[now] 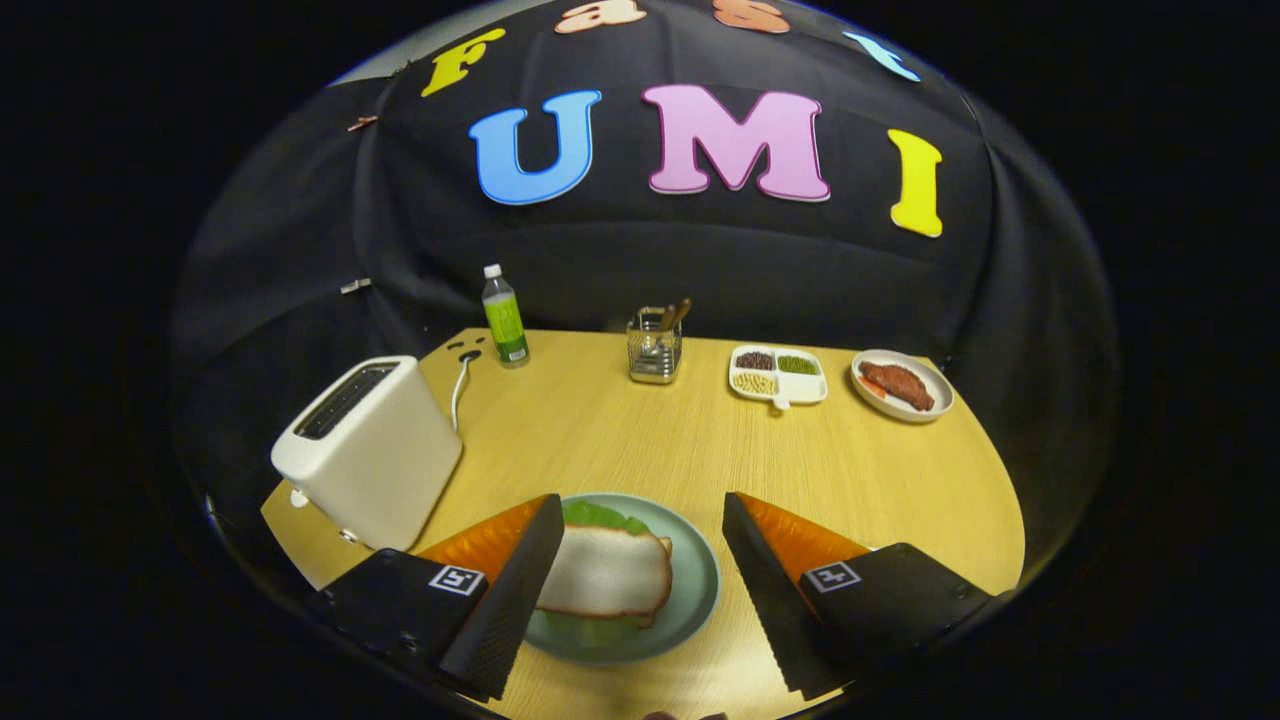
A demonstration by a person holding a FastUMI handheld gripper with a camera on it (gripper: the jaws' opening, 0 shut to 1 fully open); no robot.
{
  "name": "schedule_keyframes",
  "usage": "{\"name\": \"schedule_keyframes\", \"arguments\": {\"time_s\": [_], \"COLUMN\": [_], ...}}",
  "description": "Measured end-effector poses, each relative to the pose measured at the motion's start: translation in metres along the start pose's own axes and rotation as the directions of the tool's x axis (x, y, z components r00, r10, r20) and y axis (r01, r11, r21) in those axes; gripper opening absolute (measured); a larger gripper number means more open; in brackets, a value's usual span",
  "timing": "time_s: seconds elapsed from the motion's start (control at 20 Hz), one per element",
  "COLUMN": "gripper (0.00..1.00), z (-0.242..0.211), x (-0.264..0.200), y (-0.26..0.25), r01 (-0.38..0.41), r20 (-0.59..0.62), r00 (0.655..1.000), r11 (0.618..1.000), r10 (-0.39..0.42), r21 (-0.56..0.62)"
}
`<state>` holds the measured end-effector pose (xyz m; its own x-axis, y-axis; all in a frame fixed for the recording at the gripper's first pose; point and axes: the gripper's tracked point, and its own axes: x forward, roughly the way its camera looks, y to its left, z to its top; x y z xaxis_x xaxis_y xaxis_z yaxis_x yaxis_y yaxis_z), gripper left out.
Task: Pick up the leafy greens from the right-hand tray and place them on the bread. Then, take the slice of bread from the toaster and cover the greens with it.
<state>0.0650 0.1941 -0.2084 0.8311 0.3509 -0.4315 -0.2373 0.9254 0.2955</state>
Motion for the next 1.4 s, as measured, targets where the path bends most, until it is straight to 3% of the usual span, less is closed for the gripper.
{"name": "schedule_keyframes", "arguments": {"time_s": [0.5, 0.85, 1.4], "gripper": [0.99, 0.98, 0.98], "z": [0.114, 0.134, 0.145], "x": [-0.095, -0.143, -0.154], "y": [0.004, -0.006, -0.021], "r01": [0.0, 0.066, 0.086], "r20": [0.272, 0.354, 0.367], "r00": [0.962, 0.935, 0.93], "r11": [0.996, 0.987, 0.987], "r10": [0.025, -0.009, -0.03], "r21": [-0.091, -0.149, -0.135]}}
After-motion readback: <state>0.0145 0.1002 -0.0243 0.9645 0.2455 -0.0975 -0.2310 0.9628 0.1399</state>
